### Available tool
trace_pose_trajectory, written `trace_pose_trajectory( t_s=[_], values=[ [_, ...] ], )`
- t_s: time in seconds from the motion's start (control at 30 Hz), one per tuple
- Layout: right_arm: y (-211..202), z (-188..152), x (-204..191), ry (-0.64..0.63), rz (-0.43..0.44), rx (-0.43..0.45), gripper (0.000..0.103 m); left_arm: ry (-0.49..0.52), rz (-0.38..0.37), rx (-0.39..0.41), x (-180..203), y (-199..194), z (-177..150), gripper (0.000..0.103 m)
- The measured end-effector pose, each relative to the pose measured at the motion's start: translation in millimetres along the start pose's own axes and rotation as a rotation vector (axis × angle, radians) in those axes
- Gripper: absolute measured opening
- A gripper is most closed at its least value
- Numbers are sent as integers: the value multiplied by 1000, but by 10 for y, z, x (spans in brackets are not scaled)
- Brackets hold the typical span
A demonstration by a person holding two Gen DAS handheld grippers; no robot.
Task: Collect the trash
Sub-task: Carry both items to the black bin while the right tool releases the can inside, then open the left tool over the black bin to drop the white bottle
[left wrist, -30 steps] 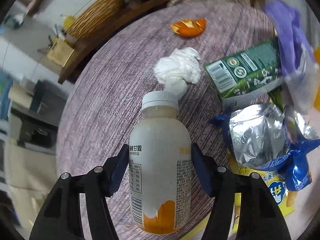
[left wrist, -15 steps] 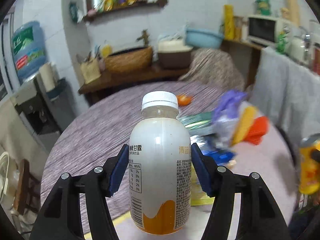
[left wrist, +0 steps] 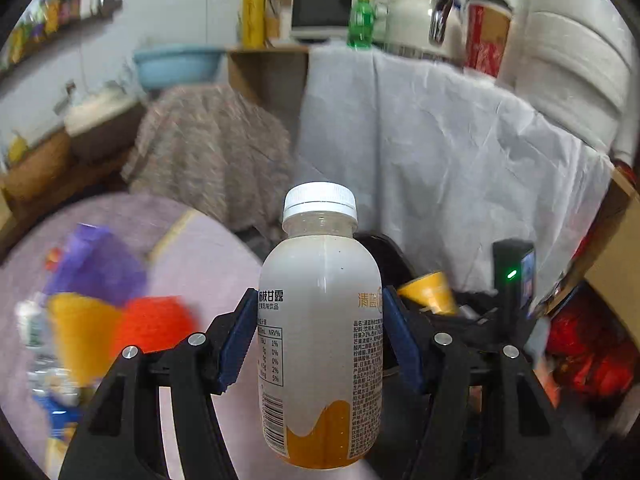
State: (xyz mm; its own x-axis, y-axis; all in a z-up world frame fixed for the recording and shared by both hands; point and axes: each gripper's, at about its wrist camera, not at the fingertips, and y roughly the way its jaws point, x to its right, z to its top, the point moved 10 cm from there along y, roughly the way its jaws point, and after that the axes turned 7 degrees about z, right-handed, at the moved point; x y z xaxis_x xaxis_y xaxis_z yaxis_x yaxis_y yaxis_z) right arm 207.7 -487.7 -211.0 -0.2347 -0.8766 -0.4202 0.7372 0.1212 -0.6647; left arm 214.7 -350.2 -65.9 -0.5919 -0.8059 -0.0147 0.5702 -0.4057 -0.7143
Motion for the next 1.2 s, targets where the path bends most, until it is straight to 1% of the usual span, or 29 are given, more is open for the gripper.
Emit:
trace_pose_trajectory(
  t_s=[0.03, 0.07, 0.1, 0.13, 0.17, 0.2, 0.23, 0.27, 0.3, 0.37, 0.4, 0.43, 0.5, 0.6, 0.63, 0.67, 0.7, 0.77, 0.8, 0.83, 0.87, 0.9, 0.93, 0.97, 1.03, 1.1, 1.13, 1.2],
  values=[
    [110, -32, 54, 7, -3, -25, 67, -7, -15, -18, 122, 134, 46, 61],
    [242, -32, 124, 17, -22, -46, 67, 15, -2, -19, 294, 291, 135, 61],
    [345, -43, 184, 32, -44, -66, 67, 47, 29, -14, 390, 400, 201, 62],
    [490, -56, 237, 39, -59, -104, 67, 64, 71, -7, 444, 493, 243, 62],
    [577, -87, 329, 54, -80, -120, 67, 53, 92, -7, 453, 617, 283, 61],
    [609, -141, 429, 83, -111, -124, 68, 49, 90, -10, 459, 718, 304, 61],
    [672, -181, 497, 128, -116, -137, 73, 57, 100, -18, 439, 821, 316, 62],
    [762, -203, 530, 175, -67, -169, 73, 48, 126, -46, 380, 950, 306, 61],
    [792, -200, 581, 203, -57, -173, 73, 37, 139, -84, 329, 1062, 273, 61],
    [721, -113, 652, 193, -72, -126, 74, 4, 103, -136, 297, 1212, 200, 61],
    [696, -95, 674, 180, -77, -120, 74, -16, 90, -149, 285, 1259, 157, 61],
    [630, -71, 712, 185, -80, -103, 74, -17, 85, -166, 302, 1331, 121, 61],
    [463, -8, 683, 176, -60, -44, 74, -7, 92, -199, 389, 1514, 42, 61],
    [194, 41, 674, 108, -115, 19, 74, -3, 60, -251, 593, 1737, -59, 62],
    [101, 52, 704, 91, -146, 43, 75, 8, 53, -278, 684, 1829, -116, 62],
    [-13, 46, 754, 80, -180, 72, 77, 26, 65, -299, 720, 1901, -170, 62],
    [-108, 42, 787, 72, -202, 94, 80, 49, 81, -317, 769, 1971, -226, 62],
    [-306, 50, 849, 59, -267, 137, 83, 79, 102, -366, 844, 2101, -352, 62],
    [-391, 63, 880, 50, -298, 153, 86, 84, 109, -393, 855, 2136, -396, 65],
    [-460, 64, 900, 43, -313, 163, 89, 90, 112, -415, 851, 2142, -413, 67],
    [-497, 62, 919, 48, -316, 164, 89, 89, 109, -414, 850, 2103, -407, 71],
    [-536, 58, 933, 62, -313, 167, 89, 84, 104, -400, 843, 2046, -369, 77],
    [-571, 60, 931, 73, -299, 176, 89, 78, 99, -378, 836, 1968, -330, 81],
    [-617, 63, 931, 79, -286, 186, 89, 74, 99, -350, 823, 1893, -276, 87],
    [-680, 84, 883, 78, -277, 193, 90, 74, 107, -300, 790, 1681, -192, 87],
    [-725, 87, 774, 73, -238, 203, 90, 89, 115, -244, 734, 1363, -130, 89],
    [-804, 51, 748, 70, -222, 213, 90, 105, 114, -206, 700, 1142, -103, 89],
    [-839, 67, 547, 41, -170, 220, 90, 126, 118, -133, 606, 797, -63, 96]
  ],
)
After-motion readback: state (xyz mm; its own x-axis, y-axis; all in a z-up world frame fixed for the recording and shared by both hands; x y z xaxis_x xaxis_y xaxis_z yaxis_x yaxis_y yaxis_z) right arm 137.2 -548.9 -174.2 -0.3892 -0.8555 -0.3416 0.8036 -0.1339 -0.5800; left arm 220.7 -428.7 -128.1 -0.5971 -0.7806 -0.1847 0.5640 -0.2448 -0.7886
